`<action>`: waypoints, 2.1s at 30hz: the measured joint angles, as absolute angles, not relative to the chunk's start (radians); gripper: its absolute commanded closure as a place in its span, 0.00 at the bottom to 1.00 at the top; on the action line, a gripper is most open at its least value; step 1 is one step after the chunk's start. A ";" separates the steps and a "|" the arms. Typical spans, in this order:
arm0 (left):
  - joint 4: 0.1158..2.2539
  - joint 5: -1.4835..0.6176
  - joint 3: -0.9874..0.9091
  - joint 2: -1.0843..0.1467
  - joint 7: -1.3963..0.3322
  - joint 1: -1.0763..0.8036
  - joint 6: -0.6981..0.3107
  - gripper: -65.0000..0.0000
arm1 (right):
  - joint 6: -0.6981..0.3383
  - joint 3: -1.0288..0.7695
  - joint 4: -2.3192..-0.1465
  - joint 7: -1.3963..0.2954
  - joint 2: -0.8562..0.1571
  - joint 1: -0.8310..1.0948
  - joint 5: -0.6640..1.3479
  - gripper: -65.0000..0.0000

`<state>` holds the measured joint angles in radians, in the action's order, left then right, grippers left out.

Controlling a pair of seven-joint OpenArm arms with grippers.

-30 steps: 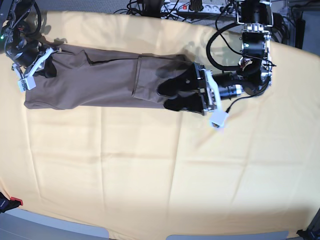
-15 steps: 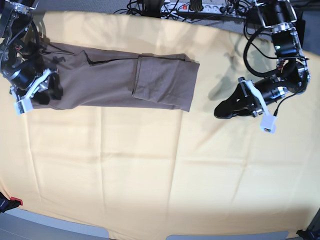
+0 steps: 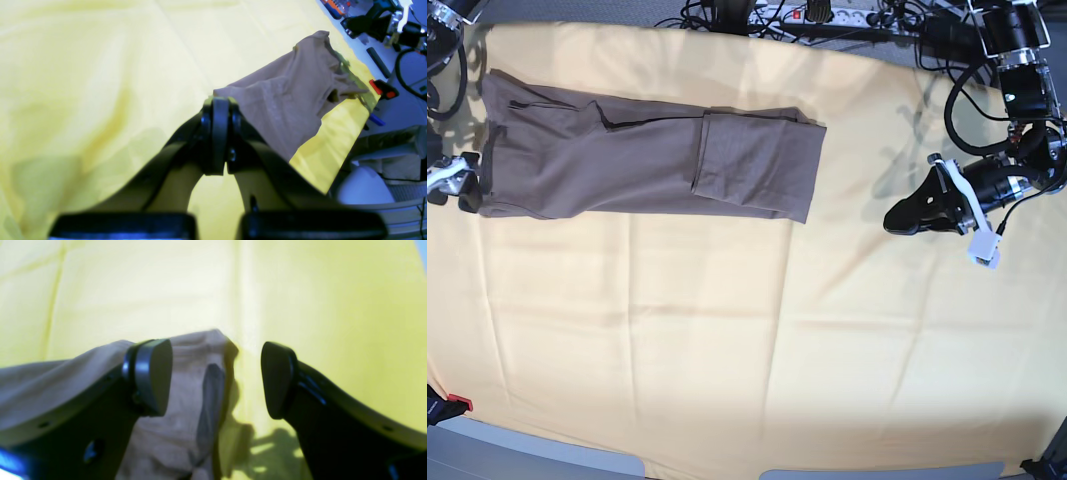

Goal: Fold the T-shirt properly
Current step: 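Release the left gripper and drag the strip end with the right gripper, then lift the strip end with the right gripper and fold it over the shirt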

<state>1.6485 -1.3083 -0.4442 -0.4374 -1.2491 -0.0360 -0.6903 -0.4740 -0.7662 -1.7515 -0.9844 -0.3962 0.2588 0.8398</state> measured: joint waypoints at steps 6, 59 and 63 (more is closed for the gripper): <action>1.649 -1.309 -0.444 -0.438 -1.249 -0.036 -0.690 1.00 | -0.478 -0.766 -1.713 -0.983 -0.397 0.301 0.847 0.33; 1.649 -1.293 -0.443 -0.451 -1.248 -0.053 -0.691 1.00 | -0.673 -0.892 -2.013 -1.240 -0.384 0.310 1.190 1.00; 1.649 -1.293 -0.443 -0.451 -1.249 -0.053 -0.690 1.00 | -0.693 -0.871 -2.157 -1.285 -0.298 0.311 1.314 1.00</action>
